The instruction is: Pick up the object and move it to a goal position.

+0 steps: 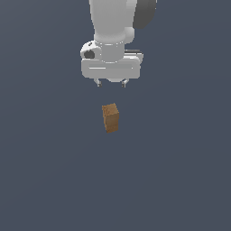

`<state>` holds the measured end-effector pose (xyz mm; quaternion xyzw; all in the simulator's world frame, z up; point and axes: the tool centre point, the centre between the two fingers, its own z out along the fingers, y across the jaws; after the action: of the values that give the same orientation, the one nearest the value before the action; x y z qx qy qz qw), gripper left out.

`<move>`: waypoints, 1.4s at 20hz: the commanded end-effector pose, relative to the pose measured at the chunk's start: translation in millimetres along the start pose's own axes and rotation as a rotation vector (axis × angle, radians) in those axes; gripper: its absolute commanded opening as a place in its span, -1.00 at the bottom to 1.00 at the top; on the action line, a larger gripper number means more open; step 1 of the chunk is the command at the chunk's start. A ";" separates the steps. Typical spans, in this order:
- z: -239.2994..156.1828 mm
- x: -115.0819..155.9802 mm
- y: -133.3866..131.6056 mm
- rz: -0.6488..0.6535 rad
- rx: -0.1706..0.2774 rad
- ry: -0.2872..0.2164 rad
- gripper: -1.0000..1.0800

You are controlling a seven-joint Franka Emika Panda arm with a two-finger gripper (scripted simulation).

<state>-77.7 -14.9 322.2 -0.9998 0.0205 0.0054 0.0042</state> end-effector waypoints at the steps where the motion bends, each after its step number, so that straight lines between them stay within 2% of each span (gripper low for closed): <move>1: 0.0 0.0 0.0 0.000 0.000 0.000 0.92; 10: -3.0 -3.4 17.5 -0.012 -0.013 -0.007 0.92; 18: -2.8 -3.3 17.1 -0.012 -0.013 -0.007 0.92; 28: 32.3 -0.2 16.0 -0.102 -0.011 -0.003 0.92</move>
<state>-79.2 -31.0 297.6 -0.9998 -0.0208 0.0067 -0.0014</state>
